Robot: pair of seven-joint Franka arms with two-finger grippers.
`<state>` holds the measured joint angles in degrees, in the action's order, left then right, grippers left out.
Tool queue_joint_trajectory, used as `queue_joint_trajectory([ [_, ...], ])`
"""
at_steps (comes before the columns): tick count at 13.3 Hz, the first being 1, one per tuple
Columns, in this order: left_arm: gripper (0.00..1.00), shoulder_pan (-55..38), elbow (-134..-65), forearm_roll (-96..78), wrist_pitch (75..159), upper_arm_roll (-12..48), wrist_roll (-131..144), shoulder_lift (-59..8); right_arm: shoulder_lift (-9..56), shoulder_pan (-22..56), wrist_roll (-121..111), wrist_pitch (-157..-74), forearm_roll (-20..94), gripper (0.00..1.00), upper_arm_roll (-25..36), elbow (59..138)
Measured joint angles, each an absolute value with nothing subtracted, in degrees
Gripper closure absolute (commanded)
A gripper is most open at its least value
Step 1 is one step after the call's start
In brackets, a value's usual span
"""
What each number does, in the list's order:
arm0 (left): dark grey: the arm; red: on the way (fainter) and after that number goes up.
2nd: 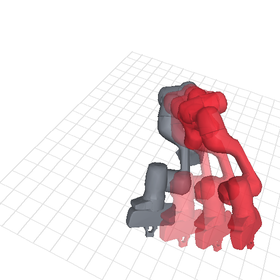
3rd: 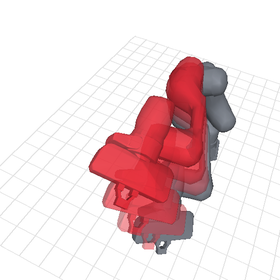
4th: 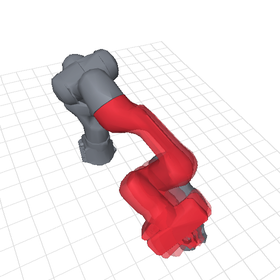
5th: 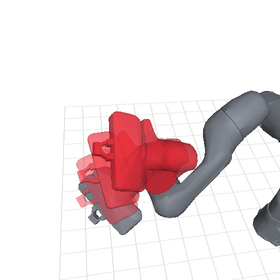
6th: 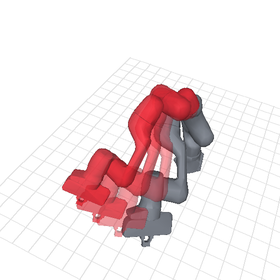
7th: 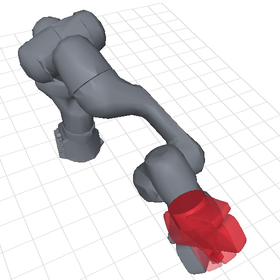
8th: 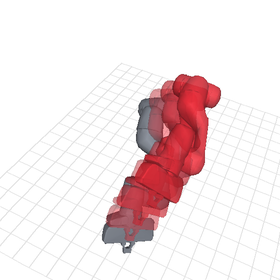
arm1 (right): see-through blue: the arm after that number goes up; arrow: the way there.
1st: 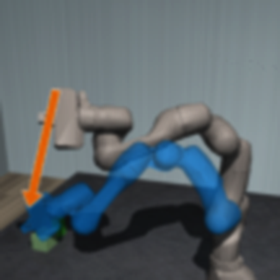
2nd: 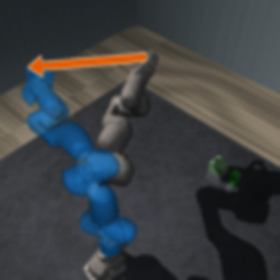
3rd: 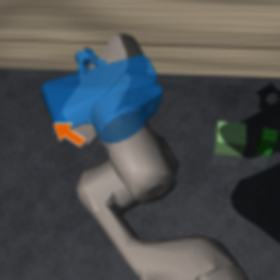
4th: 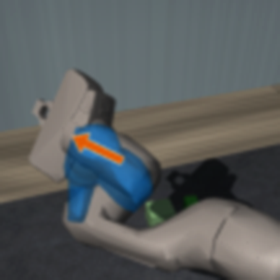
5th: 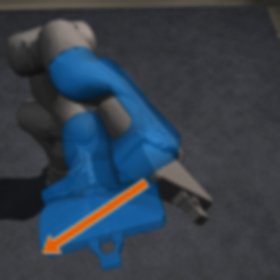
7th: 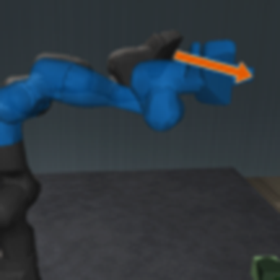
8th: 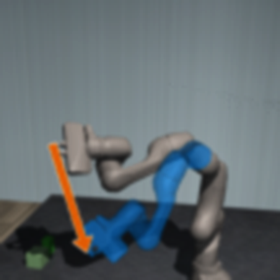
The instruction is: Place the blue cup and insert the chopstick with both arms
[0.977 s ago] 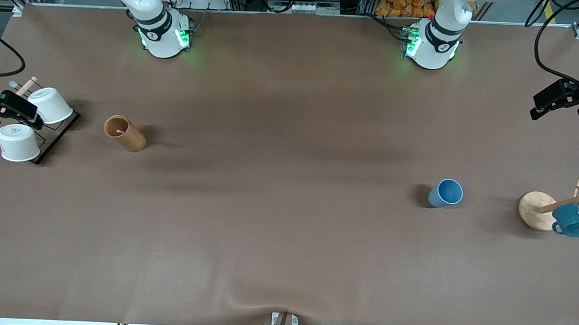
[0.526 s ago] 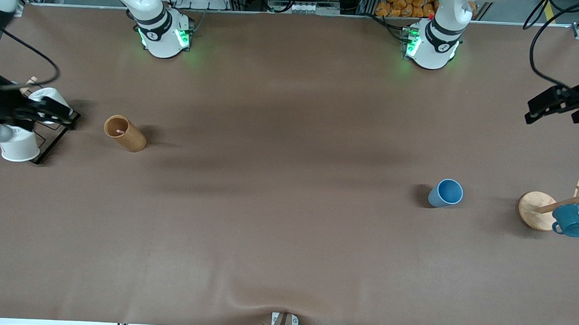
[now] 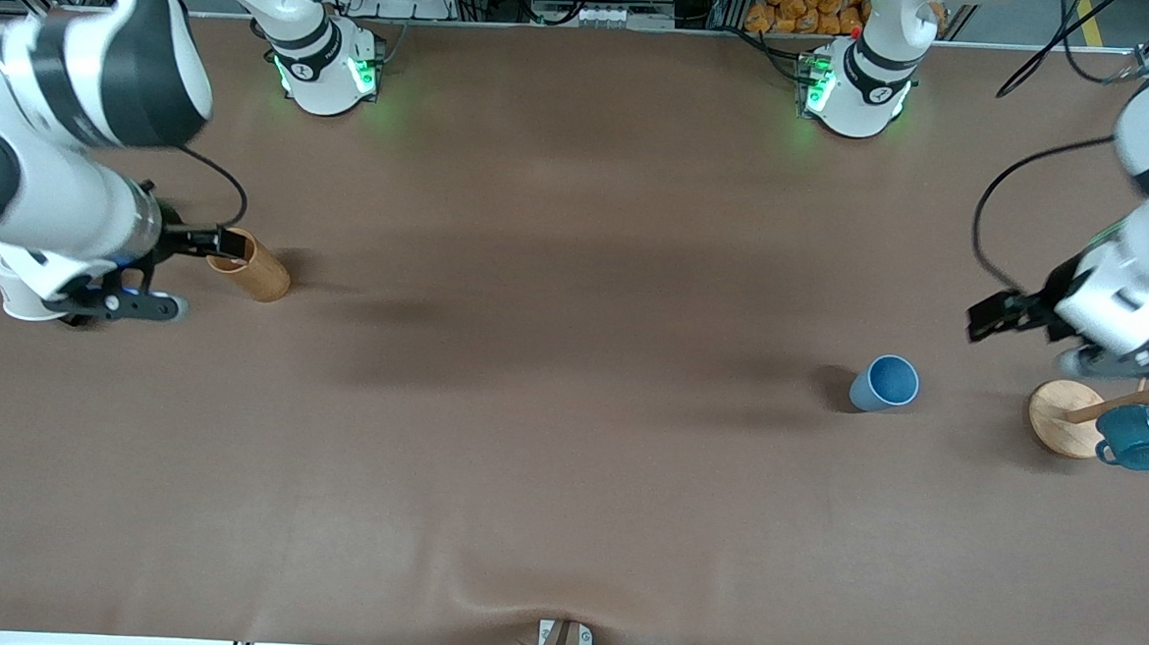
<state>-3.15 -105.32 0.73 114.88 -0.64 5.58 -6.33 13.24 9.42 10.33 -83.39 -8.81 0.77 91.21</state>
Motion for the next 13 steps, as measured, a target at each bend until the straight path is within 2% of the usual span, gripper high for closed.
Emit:
queue_joint_trajectory([
  [3,0.00,-3.16,-113.57,0.73,125.36,-0.61,4.52,-8.87,14.13,8.73,10.31,-87.63,-9.69,0.16,1.25,95.64],
  [4,0.03,-3.12,-114.42,0.73,126.97,-0.63,4.47,-10.33,14.14,8.58,10.29,-89.04,-9.69,0.17,1.26,97.30],
  [6,0.15,-3.02,-114.76,0.73,130.48,-0.70,4.45,-14.14,14.15,8.66,10.18,-92.40,-9.69,0.31,1.17,101.14],
  [9,0.19,-2.94,-114.73,0.73,132.74,-0.79,4.41,-18.80,14.15,9.08,9.69,-95.02,-9.69,0.45,0.89,105.20],
  [11,0.26,-2.93,-114.72,0.73,132.78,-0.85,4.41,-20.02,14.13,9.64,9.68,-95.34,-9.69,0.45,0.56,106.20],
  [13,0.40,-2.92,-114.73,0.73,132.77,-0.89,4.40,-20.34,14.13,9.69,8.85,-96.60,-9.79,0.46,0.54,107.58],
])
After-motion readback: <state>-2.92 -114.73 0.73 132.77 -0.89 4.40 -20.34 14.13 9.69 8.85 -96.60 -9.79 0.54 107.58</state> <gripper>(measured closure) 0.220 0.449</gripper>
